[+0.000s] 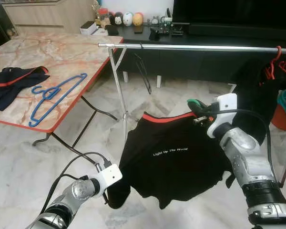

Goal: Hang hanger

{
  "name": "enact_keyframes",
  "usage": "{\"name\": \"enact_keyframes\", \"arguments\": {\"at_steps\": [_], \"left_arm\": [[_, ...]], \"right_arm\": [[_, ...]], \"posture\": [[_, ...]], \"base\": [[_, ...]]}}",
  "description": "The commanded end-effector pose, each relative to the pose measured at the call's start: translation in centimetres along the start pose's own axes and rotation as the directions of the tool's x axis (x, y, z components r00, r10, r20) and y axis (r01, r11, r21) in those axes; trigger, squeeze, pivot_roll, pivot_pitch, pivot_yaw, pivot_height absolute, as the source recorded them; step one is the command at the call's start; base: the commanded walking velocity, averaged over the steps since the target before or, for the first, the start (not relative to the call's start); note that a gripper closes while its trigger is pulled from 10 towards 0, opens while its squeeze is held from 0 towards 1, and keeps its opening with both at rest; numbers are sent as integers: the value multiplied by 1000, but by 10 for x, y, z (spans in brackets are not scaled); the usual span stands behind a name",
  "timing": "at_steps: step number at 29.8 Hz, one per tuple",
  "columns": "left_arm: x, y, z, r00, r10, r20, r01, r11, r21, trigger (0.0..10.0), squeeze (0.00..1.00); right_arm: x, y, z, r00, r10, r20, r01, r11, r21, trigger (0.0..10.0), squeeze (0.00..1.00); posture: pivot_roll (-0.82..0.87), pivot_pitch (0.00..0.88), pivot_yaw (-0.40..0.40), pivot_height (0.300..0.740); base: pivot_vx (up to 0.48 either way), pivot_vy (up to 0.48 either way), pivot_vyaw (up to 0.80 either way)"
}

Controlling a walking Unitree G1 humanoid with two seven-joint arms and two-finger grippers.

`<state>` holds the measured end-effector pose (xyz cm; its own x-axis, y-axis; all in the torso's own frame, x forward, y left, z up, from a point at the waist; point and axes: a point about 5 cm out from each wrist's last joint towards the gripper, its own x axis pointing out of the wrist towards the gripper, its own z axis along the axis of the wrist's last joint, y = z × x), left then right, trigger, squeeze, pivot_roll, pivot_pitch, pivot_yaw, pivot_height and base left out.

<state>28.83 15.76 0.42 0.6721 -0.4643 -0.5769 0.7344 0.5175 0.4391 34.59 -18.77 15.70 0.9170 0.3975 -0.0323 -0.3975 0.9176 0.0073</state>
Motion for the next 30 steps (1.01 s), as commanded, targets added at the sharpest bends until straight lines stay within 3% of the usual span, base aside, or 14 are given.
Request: {"name": "enact_keyframes", "arguments": {"at_steps": [1, 3, 5, 8, 10, 11, 12, 13, 14, 15, 16, 18, 19, 30], "left_arm": [[-10, -11, -30, 990, -27, -141, 23, 999, -29, 0, 0], [-8, -5, -27, 988, 40, -150, -45, 998, -35, 0, 0], [-7, -4, -25, 989, 41, -143, -51, 997, -65, 0, 0], [-3, -9, -18, 995, -30, -100, 23, 998, -61, 0, 0], [0, -16, -12, 992, -112, -63, 109, 993, -52, 0, 0], [0, -16, -11, 990, -121, -68, 119, 992, -32, 627, 0], [1, -13, -8, 992, -111, -67, 111, 994, 6, 2353, 0], [2, -8, -4, 995, -89, -51, 90, 996, 13, 5529, 0], [2, -1, -1, 998, -44, -50, 47, 998, 52, 10000, 0], [2, 3, -3, 996, -7, -87, 16, 994, 104, 10000, 0], [2, 3, -3, 996, -7, -87, 16, 994, 104, 10000, 0], [1, 7, -4, 996, 34, -78, -30, 998, 46, 10000, 0], [1, 8, -3, 997, 47, -65, -48, 999, -19, 10000, 969], [-3, 16, -3, 997, 75, -17, -76, 995, -72, 10000, 1000]], "right_arm": [[-4, -10, 33, 989, -38, 140, 44, 998, -42, 0, 0], [-7, -19, 32, 987, -87, 136, 90, 996, -21, 0, 0], [-8, -22, 32, 982, -127, 142, 129, 992, 1, 0, 0], [-8, -23, 33, 974, -173, 147, 169, 985, 39, 0, 0], [-6, -17, 32, 978, -140, 153, 132, 989, 61, 0, 0], [-5, -13, 31, 981, -116, 157, 105, 992, 74, 0, 0], [-4, -7, 32, 984, -75, 164, 62, 995, 82, 0, 0], [-4, -4, 32, 985, -53, 166, 42, 996, 73, 0, 0], [-3, 1, 31, 986, -23, 163, 14, 998, 58, 0, 0], [-3, 3, 30, 987, 1, 158, -9, 999, 50, 0, 0], [-3, 3, 30, 987, 1, 158, -9, 999, 50, 0, 0], [-4, 7, 31, 987, 42, 155, -47, 998, 31, 0, 0], [-5, 7, 31, 987, 66, 149, -69, 997, 20, 0, 0], [-13, 13, 30, 973, 212, 87, -206, 976, -72, 0, 0]], "posture": [[19, 44, 57, 740], [14, 45, 58, 740], [12, 45, 59, 740], [14, 46, 59, 740], [18, 44, 60, 740], [20, 43, 60, 740], [23, 42, 60, 740], [24, 42, 61, 740], [21, 41, 60, 740], [22, 40, 60, 740], [22, 40, 60, 740], [21, 41, 60, 740], [17, 42, 59, 740], [19, 43, 55, 740]], "base": [[0, 0, 0], [0, 0, 0], [0, 0, 0], [0, 0, 0], [0, 0, 0], [0, 0, 0], [0, 0, 0], [0, 0, 0], [0, 0, 0], [0, 0, 0], [0, 0, 0], [0, 0, 0], [0, 0, 0], [0, 0, 0]]}}
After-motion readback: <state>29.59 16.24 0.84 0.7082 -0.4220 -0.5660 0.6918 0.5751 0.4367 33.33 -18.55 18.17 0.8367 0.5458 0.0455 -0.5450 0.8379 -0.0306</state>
